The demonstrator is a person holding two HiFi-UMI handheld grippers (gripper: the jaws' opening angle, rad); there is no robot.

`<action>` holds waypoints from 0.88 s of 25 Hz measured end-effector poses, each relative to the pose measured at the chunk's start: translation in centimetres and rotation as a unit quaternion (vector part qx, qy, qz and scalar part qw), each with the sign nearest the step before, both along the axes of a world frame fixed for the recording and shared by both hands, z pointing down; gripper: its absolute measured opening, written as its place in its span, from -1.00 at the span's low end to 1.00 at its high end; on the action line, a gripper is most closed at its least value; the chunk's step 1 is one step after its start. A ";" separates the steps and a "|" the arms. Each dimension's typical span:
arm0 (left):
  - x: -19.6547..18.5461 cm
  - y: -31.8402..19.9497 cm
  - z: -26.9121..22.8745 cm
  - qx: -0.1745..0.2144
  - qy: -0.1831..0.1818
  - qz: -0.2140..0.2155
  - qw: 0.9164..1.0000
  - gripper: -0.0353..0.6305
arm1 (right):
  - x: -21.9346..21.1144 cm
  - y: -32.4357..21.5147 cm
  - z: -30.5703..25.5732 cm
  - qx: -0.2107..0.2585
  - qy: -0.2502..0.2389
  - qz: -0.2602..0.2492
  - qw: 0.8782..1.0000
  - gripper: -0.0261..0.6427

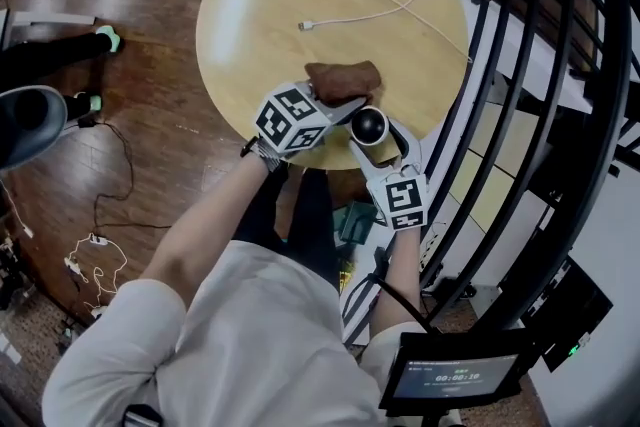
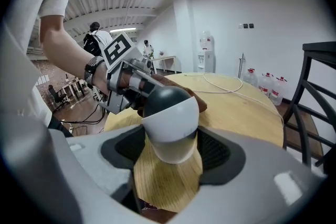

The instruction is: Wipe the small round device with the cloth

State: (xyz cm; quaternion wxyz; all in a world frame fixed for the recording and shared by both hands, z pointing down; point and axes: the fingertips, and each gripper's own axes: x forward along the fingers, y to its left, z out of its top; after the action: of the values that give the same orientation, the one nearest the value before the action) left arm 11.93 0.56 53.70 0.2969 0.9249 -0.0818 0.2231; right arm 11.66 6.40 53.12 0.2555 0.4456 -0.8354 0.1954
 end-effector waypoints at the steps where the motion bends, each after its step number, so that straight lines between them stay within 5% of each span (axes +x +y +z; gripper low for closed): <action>1: 0.1 0.0 0.3 -0.002 -0.004 -0.001 1.000 -0.78 | 0.2 0.0 0.0 0.001 -0.002 0.000 1.000 0.01; 11: -0.6 0.3 2.9 0.032 -0.090 0.008 0.995 -0.78 | -0.3 0.0 -0.5 0.011 -0.035 -0.036 0.999 0.03; 15: -1.9 -1.2 -0.1 -0.030 0.014 -0.072 0.997 -0.78 | -0.7 -0.4 -1.2 0.019 -0.040 -0.082 0.996 0.12; 19: -1.9 -2.4 -5.5 -0.103 0.162 -0.131 0.973 -0.78 | -0.8 -0.6 -0.6 0.015 -0.007 -0.137 0.990 0.17; 22: -0.4 -1.2 -5.9 -0.101 0.157 -0.107 0.977 -0.78 | -0.6 -0.9 0.4 0.010 0.023 -0.151 0.988 0.17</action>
State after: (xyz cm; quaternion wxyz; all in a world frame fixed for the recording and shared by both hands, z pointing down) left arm 11.49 -0.65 47.78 0.4198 0.8996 -0.1093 0.0495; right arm 11.11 5.48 53.49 0.2970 0.3217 -0.8887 0.1359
